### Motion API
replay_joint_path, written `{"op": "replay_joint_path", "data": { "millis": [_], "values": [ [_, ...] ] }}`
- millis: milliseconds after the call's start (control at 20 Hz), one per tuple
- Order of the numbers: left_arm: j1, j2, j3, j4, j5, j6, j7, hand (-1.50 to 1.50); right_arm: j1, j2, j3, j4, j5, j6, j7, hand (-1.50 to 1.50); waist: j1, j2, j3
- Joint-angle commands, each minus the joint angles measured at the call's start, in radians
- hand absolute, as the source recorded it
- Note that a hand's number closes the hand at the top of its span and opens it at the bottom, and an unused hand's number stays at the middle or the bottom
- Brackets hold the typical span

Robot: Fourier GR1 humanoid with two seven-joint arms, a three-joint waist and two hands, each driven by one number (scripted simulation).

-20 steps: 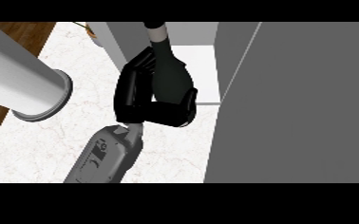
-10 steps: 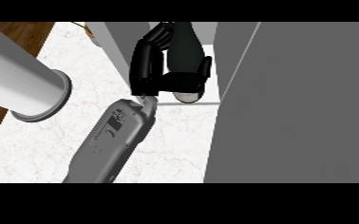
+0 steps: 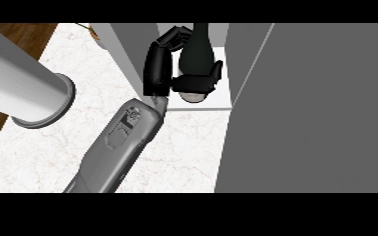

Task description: Pick up the wine, place it into the cabinet and close the cabinet

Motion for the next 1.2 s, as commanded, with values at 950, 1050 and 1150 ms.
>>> {"op": "replay_joint_path", "data": {
  "millis": [950, 1050, 1150],
  "values": [
    [-0.072, -0.009, -0.074, 0.492, 0.185, 0.008, -0.327, 1.50, 0.025, 0.024, -0.061, -0.031, -0.128, 0.042, -0.034, -1.50, -0.008, 0.004, 0.000],
    [-0.050, -0.009, -0.155, 0.494, 0.250, 0.109, -0.383, 1.50, -0.061, 0.029, 0.004, -0.004, -0.090, 0.009, 0.018, -1.50, -0.025, 0.006, -0.001],
    [-0.113, -0.009, -0.104, 0.592, 0.250, 0.048, -0.405, 1.50, 0.005, 0.052, 0.044, -0.038, -0.040, 0.016, -0.018, -1.50, -0.025, 0.008, -0.001]
  ]
}}
